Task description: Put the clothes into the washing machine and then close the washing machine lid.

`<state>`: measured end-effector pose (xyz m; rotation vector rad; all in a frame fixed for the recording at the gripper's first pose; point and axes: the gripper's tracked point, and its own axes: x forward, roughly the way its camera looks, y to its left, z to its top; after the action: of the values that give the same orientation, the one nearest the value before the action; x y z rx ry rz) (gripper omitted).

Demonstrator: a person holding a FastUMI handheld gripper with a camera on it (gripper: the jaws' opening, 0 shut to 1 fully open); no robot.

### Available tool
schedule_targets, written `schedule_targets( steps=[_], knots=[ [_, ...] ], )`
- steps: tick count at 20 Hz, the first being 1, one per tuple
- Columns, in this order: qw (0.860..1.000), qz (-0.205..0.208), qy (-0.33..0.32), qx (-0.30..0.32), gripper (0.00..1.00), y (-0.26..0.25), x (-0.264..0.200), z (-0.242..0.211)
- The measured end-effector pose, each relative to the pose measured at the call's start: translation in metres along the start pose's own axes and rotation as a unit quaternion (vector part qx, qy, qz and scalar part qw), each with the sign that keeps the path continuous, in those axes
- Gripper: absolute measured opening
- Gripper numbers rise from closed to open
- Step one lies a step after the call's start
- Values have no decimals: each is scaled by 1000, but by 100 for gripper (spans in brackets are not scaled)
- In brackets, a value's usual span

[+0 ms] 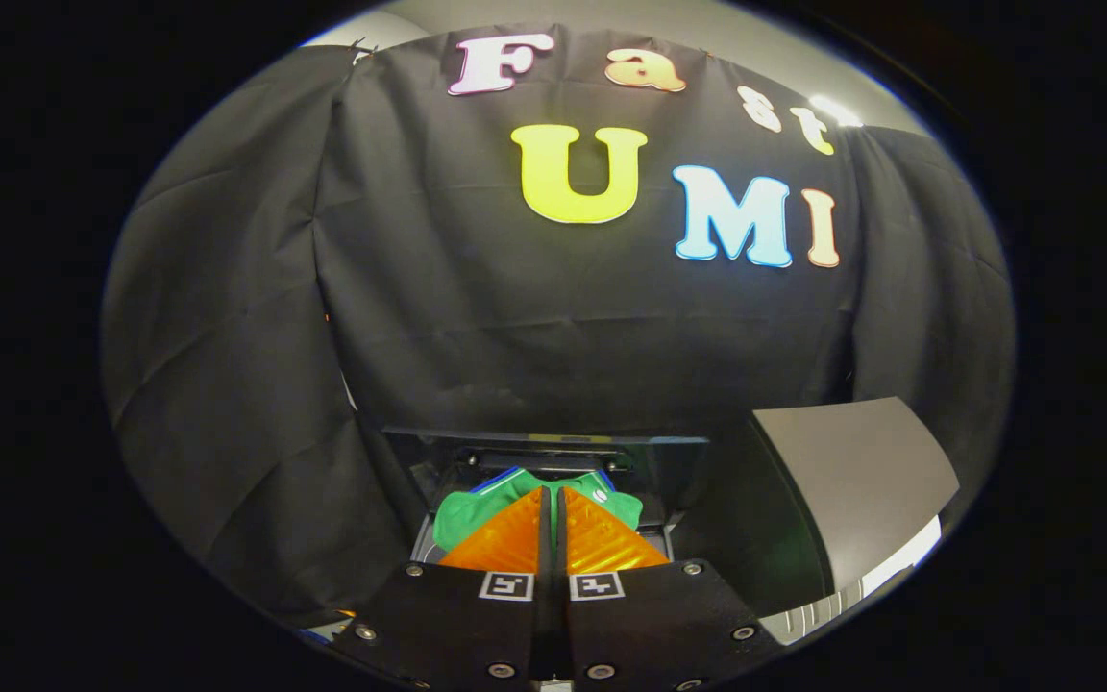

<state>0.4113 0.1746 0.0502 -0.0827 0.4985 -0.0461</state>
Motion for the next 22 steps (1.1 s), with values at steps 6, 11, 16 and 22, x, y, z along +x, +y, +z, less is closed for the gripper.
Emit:
schedule_targets(
  steps=[6, 11, 16, 22],
  knots=[
    [1000, 18, 23, -10, 0, 28, 23, -24],
    [998, 21, 47, -20, 0, 38, 39, -52],
    [997, 20, 76, -20, 0, 36, 58, -78],
    [993, 16, 113, -2, 0, 30, 80, -115]
  ],
)
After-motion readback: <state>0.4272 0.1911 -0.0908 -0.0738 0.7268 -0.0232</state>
